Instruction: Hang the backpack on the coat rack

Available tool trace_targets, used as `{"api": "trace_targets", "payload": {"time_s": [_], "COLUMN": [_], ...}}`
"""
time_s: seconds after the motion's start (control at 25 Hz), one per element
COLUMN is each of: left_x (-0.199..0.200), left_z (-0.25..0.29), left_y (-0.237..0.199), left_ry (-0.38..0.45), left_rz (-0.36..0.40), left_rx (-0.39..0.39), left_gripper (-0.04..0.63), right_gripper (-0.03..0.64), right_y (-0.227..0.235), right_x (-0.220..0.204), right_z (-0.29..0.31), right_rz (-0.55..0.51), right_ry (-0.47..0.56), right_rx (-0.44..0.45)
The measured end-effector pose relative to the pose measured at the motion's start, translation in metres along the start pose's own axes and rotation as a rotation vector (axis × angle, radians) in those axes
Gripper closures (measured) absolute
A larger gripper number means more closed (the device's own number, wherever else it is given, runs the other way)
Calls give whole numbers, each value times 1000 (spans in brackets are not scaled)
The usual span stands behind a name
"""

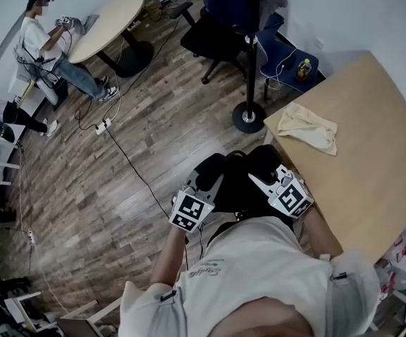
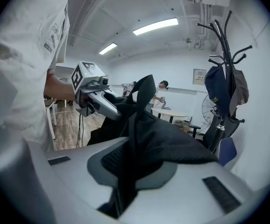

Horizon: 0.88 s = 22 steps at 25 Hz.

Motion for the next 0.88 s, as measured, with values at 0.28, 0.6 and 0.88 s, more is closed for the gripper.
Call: {"api": "trace_targets", "payload": {"time_s": [0.28,0.6,0.88], "left_x": [32,60,99], "left_z": [46,95,140], "left_y": [-62,-131,-176], "left_ry": [-35,-25,-25], "left_rz": [-7,16,114], "left_rx": [-11,-8,-17], "left_gripper": [554,554,554], "right_gripper": [588,586,587], "right_y": [77,154,217], "right_x": [-12,-25,-31], "right_z": [32,72,90], "right_rz": [28,-1,18], "right_ry": [-11,29,60], "right_rx": [10,-2,-49]}}
Point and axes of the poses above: the fingertips, and each gripper's own axes: z forward along the fingers, y to its right, x out of its top, the point moved 5 cm from there along -z, backward along the fingers, and after that the axes turned 7 degrees about -z, right-handed, at the moved point
